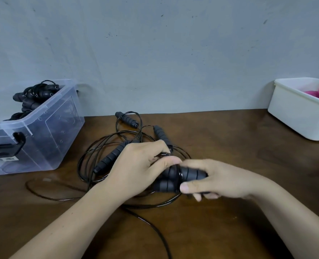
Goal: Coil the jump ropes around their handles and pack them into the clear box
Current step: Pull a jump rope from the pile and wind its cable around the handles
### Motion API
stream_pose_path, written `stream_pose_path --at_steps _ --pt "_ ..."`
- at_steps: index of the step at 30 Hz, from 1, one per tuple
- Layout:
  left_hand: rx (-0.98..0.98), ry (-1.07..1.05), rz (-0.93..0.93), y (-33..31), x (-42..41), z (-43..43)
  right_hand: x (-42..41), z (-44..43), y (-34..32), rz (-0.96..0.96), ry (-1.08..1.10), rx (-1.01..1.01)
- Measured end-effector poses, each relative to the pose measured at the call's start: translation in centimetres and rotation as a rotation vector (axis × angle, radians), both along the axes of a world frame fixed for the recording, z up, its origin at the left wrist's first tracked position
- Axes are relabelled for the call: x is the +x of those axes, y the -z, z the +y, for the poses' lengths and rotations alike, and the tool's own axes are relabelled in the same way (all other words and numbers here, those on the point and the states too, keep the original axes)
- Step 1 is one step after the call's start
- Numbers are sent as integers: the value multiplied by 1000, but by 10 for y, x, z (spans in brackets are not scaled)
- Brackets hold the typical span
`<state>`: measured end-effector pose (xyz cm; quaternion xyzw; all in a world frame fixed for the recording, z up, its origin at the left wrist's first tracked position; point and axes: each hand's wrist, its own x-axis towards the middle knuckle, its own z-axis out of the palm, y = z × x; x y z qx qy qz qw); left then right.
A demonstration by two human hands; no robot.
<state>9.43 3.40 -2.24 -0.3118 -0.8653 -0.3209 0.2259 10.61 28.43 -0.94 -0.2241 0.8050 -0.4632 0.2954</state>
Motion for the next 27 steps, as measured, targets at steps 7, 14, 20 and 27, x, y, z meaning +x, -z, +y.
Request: stream_pose_path --at_steps 7,14,20,27 --pt "129 184 -333 8 -14 -10 10 -3 -10 -138 -308 -49" --pt "134 43 -478 30 -17 -3 4 8 -10 -94 -117 -498" --pt "-92 50 -264 17 -5 8 -7 12 -4 86 334 -562" --pt "-229 35 -119 13 2 9 -9 5 3 287 502 -315"
